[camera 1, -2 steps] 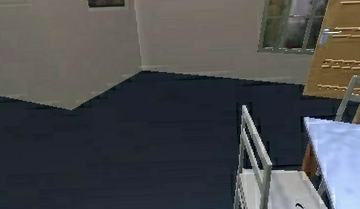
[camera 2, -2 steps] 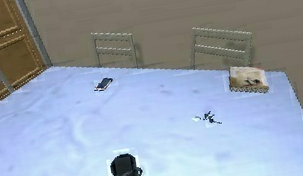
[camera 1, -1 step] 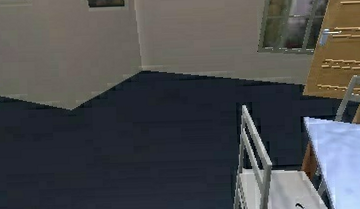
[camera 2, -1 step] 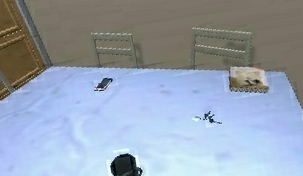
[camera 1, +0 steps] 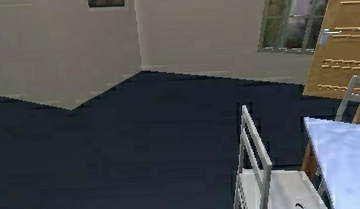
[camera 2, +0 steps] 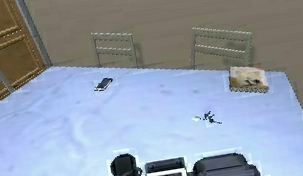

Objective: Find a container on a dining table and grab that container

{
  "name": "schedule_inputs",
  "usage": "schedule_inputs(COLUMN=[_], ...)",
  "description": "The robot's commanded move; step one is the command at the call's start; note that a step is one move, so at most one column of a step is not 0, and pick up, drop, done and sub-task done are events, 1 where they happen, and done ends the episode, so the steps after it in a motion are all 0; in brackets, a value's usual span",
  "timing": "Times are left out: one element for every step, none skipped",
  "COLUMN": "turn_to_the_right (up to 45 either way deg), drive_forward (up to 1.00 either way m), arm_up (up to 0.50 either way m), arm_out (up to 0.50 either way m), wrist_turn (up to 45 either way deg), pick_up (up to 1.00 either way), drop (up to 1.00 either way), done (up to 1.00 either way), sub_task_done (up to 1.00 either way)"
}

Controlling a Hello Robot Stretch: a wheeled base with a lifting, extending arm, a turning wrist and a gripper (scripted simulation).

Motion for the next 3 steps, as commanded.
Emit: schedule_inputs(turn_to_the_right=[0.0,0.0,0.0], drive_forward=[0.00,0.00,0.00], arm_up=[0.00,0.00,0.00], arm_out=[0.12,0.00,0.00], wrist_turn=[0.0,45.0,45.0], pick_up=[0.00,0.00,0.00], drop=[0.00,0.00,0.00], done=[0.00,0.00,0.00], sub_task_done=[0.00,0.00,0.00])
